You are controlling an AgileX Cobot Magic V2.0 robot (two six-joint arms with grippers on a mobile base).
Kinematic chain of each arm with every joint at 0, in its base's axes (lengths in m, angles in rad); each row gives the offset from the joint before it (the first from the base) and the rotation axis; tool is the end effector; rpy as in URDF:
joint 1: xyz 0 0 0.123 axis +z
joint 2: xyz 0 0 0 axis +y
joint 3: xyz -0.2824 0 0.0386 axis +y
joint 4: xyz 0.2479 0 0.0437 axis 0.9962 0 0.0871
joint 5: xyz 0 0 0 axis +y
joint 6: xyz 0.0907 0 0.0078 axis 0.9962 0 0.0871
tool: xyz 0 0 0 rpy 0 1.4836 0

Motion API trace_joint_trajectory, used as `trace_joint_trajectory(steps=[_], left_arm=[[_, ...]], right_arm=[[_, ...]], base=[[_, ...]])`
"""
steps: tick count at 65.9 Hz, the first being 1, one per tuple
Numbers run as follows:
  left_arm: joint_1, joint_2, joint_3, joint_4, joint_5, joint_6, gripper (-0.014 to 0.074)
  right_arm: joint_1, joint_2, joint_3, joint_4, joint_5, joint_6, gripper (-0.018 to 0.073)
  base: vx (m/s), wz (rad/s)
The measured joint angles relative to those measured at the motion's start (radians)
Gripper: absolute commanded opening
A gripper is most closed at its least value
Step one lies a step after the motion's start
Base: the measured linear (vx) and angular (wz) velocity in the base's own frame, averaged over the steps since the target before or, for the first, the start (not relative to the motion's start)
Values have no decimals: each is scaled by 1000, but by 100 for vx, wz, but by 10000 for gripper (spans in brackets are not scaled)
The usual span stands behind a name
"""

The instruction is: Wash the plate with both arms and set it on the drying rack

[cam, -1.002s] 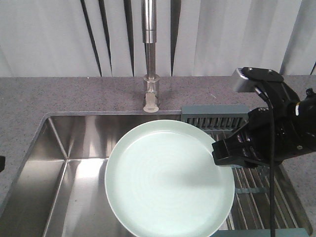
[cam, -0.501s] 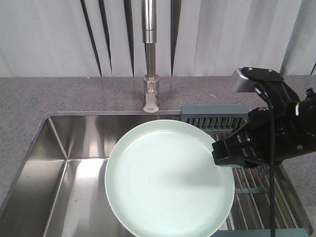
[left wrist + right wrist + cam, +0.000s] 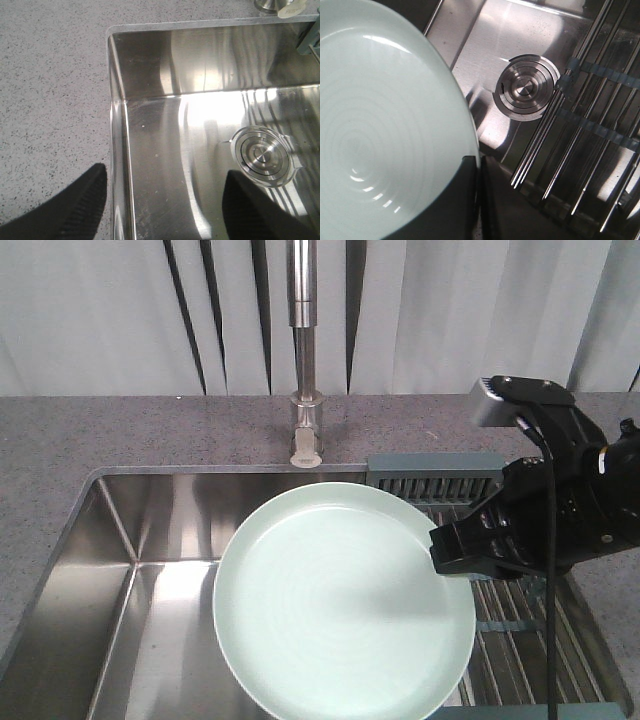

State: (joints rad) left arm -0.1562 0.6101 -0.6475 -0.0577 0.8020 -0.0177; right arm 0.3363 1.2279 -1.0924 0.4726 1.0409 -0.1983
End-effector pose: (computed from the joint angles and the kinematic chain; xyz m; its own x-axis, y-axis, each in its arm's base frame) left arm 0.1057 -0.0205 0.3123 -0.6283 0.0405 -0.7769 0.1513 0.9859 -0.0710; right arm 0.2104 0.1115 0.3396 -0.8384 -0.2399 -0.4894 -0.4470 0.8165 0.3654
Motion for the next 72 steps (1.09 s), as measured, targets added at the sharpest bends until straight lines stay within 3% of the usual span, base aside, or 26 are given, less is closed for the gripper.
trace_joint_trajectory(steps=[25,46,72], left_arm=[[0,0,0,0,0,-1,459],[0,0,0,0,0,-1,459],[0,0,0,0,0,-1,459]], right_arm=[[0,101,0,-33,13,-128,-8],[74,240,-10,-18,-93,-169,-6],[101,440,-257,-20,-105,-184,-4]], base=[[0,0],[0,0],[0,0]])
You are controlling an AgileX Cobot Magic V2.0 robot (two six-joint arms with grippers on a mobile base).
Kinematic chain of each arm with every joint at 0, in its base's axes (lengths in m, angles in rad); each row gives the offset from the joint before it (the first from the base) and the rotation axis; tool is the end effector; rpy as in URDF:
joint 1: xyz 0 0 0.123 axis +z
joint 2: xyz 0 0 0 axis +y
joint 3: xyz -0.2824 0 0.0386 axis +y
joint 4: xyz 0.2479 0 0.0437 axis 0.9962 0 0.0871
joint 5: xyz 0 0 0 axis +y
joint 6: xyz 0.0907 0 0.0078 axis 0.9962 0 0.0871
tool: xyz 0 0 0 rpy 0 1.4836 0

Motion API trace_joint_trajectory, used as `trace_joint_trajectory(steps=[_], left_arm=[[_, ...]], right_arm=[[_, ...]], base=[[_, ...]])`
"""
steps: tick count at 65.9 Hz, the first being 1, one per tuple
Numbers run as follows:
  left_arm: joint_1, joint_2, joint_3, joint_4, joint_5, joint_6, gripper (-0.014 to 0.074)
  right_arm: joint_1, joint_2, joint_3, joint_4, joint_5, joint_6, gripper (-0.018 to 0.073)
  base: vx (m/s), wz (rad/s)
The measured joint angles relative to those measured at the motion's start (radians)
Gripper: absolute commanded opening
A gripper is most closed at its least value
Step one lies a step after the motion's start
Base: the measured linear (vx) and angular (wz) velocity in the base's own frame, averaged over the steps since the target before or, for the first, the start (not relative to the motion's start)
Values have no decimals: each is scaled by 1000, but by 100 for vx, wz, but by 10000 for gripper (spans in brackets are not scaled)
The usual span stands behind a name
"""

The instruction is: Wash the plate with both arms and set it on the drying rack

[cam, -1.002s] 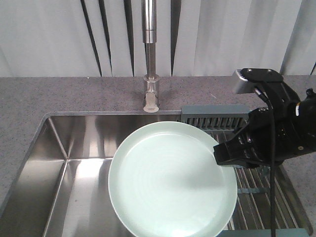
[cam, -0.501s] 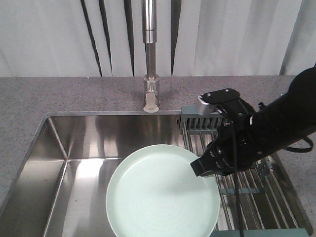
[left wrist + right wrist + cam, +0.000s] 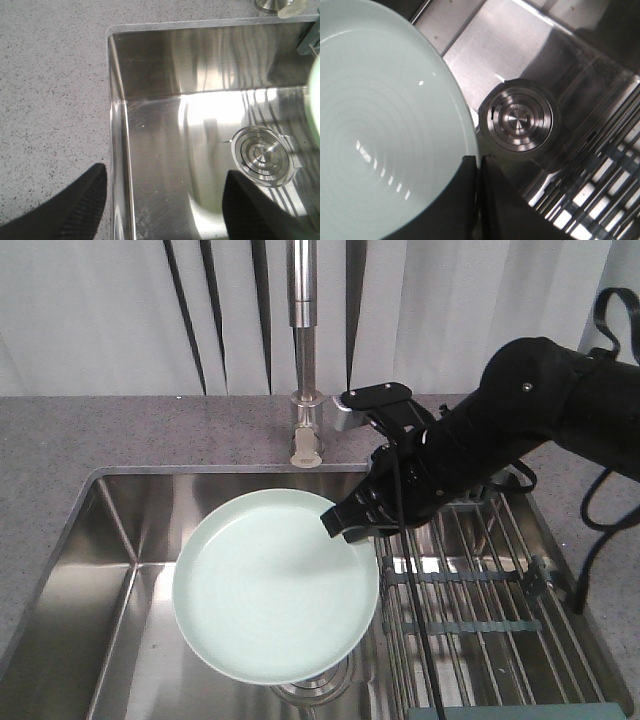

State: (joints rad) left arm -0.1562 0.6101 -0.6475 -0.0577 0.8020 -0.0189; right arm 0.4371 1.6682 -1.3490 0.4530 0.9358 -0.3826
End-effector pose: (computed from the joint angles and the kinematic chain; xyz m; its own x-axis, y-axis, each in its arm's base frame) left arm 0.1057 -0.0205 0.3123 -0.6285 0.0393 -0.7768 0.1505 0.9860 -0.0719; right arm 0.3055 0.1782 0.2874 -0.7555 -0.4577 -0.4688 -0.6160 0.7398 0.2705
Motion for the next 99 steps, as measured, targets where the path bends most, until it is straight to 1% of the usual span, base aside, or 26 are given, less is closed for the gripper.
trace_joint_trajectory(steps=[10,18,29,40,53,62,75,88,99], left_arm=[[0,0,0,0,0,0,459],[0,0,0,0,0,0,459],[0,0,0,0,0,0,459],[0,0,0,0,0,0,459],[0,0,0,0,0,0,459],[0,0,0,0,0,0,459],[0,0,0,0,0,0,459],[0,0,0,0,0,0,459],[0,0,0,0,0,0,459]], right_arm=[[-33,82,-102,2,13,0,-4],[-91,111,-143,5,19,-1,-4],[-184,105,-144,16,39,-20,-4],[-227,24,-74,13,32,-29,-4],[-258,-104,85,11,5,-29,-4],[-249,-183,180,10,-3,-29,-4],[-193,-263,276,11,-15,-12,-4],[-105,-287,300,10,-25,35,-4],[-17,-287,300,12,-67,81,-4]], base=[[0,0],[0,0],[0,0],[0,0],[0,0],[0,0],[0,0],[0,0],[0,0]])
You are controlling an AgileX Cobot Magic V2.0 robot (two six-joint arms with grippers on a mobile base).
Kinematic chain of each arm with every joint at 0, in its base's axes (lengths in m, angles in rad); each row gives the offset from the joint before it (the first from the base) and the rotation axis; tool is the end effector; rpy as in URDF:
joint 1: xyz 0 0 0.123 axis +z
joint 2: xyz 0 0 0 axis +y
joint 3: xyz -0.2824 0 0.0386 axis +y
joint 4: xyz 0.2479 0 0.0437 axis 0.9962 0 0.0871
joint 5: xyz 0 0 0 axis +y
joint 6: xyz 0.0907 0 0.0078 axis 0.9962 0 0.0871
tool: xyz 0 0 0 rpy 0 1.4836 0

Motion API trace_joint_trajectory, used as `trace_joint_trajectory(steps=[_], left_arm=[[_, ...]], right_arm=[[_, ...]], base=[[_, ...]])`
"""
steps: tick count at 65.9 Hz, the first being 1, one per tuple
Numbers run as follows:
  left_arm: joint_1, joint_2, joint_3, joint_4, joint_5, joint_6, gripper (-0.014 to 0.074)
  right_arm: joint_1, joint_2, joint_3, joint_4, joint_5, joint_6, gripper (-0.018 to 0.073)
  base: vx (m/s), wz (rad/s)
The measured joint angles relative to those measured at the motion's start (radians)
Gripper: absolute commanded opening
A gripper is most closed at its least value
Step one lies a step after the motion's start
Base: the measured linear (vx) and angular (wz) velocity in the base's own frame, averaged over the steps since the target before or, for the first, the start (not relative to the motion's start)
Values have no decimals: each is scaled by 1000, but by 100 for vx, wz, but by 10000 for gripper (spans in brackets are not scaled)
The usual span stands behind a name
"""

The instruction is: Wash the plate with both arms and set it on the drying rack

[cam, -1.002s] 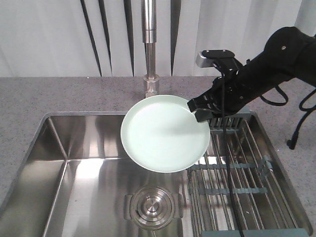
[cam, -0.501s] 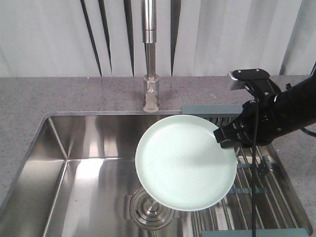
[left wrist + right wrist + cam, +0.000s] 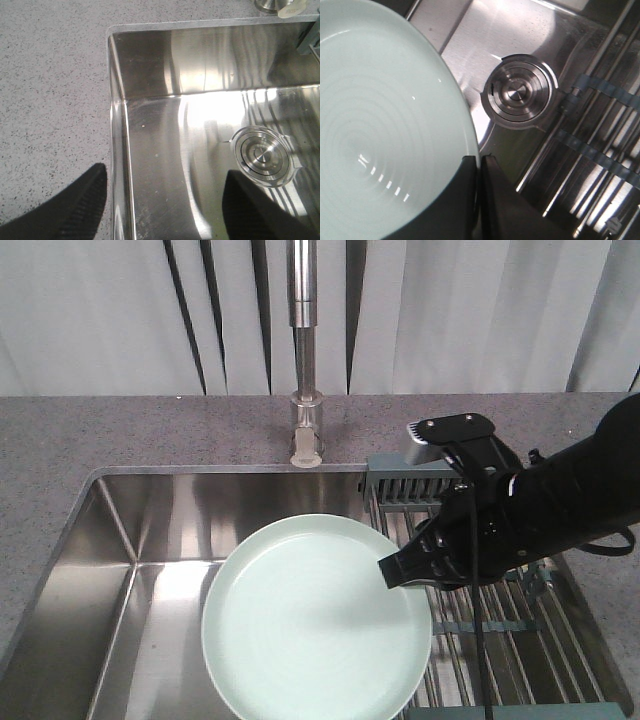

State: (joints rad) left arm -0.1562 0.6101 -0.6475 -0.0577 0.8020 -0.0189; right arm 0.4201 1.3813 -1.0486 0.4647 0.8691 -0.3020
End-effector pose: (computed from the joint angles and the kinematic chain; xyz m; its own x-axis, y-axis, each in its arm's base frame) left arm 0.1057 -0.0205 0.3123 -0.6285 0.0393 -0.7768 0.1505 0.9860 -0.0719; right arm 0.2384 0.1407 0.2933 -0.8019 -0.3469 -0.4865 -0.5275 0.7934 0.3038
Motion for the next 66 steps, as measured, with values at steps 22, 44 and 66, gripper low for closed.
trace_joint_trajectory(steps=[22,44,66], left_arm=[[0,0,0,0,0,0,459],[0,0,0,0,0,0,459],[0,0,0,0,0,0,459]], right_arm=[[74,103,-108,-3,-13,39,-4],[79,291,-343,-55,40,39,-4],[-18,418,-585,-82,133,17,-4]], base=[[0,0],[0,0],[0,0]])
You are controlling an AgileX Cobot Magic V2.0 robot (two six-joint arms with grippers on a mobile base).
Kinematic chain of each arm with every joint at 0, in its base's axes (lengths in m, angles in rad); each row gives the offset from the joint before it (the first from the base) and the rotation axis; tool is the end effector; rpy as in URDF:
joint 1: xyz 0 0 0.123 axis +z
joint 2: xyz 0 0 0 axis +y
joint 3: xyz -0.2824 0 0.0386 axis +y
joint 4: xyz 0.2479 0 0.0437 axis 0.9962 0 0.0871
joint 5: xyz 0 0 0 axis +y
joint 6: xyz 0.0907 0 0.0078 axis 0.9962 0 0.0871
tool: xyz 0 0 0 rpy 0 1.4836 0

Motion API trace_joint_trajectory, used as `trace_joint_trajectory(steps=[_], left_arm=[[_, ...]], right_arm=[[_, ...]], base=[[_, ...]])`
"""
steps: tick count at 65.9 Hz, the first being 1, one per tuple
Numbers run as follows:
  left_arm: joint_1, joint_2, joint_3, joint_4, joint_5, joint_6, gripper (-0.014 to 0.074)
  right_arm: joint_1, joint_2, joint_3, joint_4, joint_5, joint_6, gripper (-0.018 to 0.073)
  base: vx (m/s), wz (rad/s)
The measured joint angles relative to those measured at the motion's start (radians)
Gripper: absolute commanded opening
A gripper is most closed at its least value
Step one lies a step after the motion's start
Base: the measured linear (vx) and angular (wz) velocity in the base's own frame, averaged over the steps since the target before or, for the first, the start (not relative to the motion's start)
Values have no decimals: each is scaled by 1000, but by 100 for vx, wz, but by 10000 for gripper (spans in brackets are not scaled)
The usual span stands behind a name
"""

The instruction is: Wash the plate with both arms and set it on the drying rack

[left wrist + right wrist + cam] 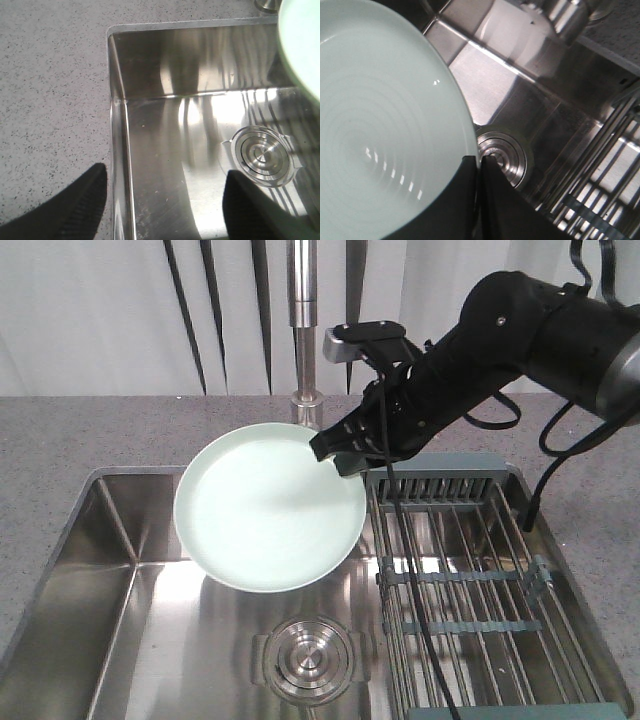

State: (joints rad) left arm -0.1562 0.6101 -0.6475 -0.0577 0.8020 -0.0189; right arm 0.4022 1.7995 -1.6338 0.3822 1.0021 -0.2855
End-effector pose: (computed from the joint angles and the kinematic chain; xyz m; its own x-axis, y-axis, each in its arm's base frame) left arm 0.1057 -0.0205 0.3123 -0.6285 0.0393 -0.7768 0.1505 0.9860 -0.0719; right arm 0.3537 0.1816 0.3167 -0.7570 -0.3966 -0.5193 -0.5727 0.7854 0.2351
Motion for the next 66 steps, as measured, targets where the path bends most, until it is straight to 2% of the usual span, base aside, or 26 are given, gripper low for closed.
trace_joint_trajectory(steps=[22,38,52,66], left_arm=[[0,0,0,0,0,0,459],[0,0,0,0,0,0,459],[0,0,0,0,0,0,459],[0,0,0,0,0,0,459]], right_arm=[[-159,-8,-2,-10,52,-27,-4],[-217,-132,160,-9,24,-48,-1],[-227,-244,314,-3,-4,-56,-1],[-198,-331,452,7,-43,-53,-1]], base=[[0,0],[0,0],[0,0],[0,0]])
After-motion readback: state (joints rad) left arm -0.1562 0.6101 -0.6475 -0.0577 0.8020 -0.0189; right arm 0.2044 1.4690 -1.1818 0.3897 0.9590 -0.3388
